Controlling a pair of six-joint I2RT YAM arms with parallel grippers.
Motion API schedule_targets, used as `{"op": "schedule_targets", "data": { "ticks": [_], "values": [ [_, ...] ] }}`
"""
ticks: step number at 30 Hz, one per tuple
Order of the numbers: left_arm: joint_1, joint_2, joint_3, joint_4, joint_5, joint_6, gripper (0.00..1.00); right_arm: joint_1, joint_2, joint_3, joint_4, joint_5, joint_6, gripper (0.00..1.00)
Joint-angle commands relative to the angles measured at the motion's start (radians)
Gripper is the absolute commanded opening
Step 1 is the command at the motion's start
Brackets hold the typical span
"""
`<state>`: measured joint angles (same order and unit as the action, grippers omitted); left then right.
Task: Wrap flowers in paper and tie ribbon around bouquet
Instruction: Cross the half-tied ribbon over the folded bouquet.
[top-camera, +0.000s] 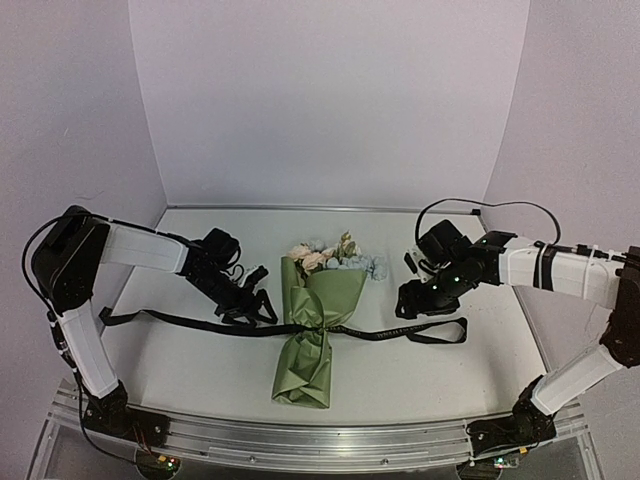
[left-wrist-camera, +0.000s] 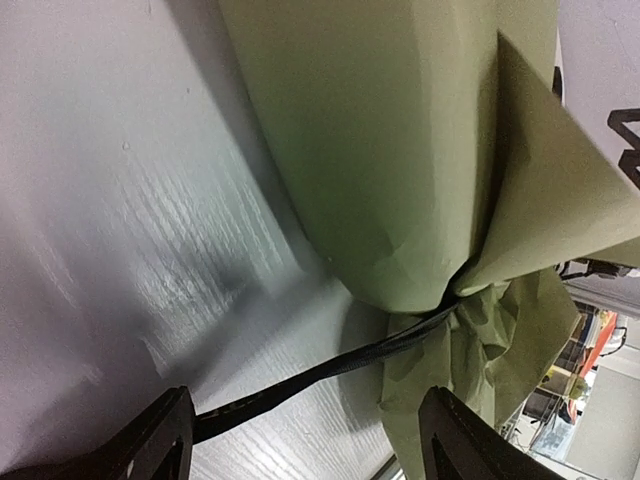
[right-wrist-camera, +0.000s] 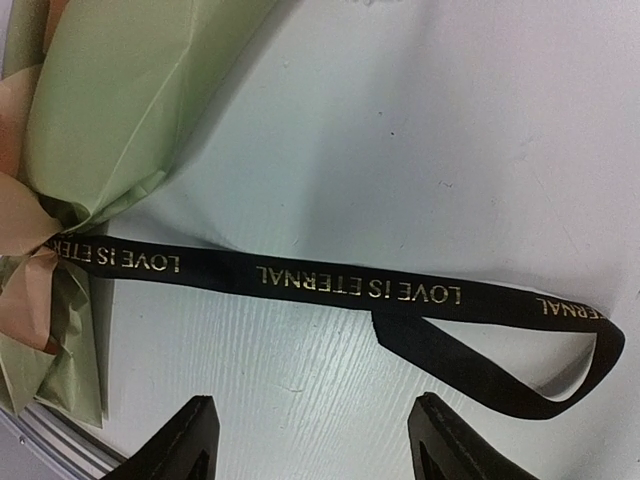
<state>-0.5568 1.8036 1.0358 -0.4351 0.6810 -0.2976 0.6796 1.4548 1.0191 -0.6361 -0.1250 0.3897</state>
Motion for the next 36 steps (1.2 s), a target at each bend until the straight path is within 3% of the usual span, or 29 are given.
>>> {"op": "schedule_targets", "data": {
  "ticks": [1, 13, 18, 22, 36],
  "values": [
    [-0.021, -0.076, -0.046, 0.028, 0.058, 0.024, 0.79, 0.010, -0.001, 0.001, 0.021, 0.000, -0.001, 0.67],
    [-0.127, -0.108, -0.091, 0.038, 0.022, 0.009, 0.70, 0.021, -0.008, -0.019, 0.033, 0.009, 0.009, 0.67],
    [-0.147, -0.139, -0.124, 0.024, -0.128, -0.017, 0.66, 0.024, -0.021, -0.032, 0.036, 0.015, 0.008, 0.67],
    [-0.147, -0.168, -0.130, 0.005, -0.255, -0.031, 0.56, 0.026, -0.025, -0.041, 0.041, 0.017, 0.008, 0.67],
    [-0.174, -0.186, -0.146, -0.152, -0.376, -0.041, 0.51, 0.026, -0.050, -0.076, 0.052, 0.032, 0.001, 0.66]
  ]
}}
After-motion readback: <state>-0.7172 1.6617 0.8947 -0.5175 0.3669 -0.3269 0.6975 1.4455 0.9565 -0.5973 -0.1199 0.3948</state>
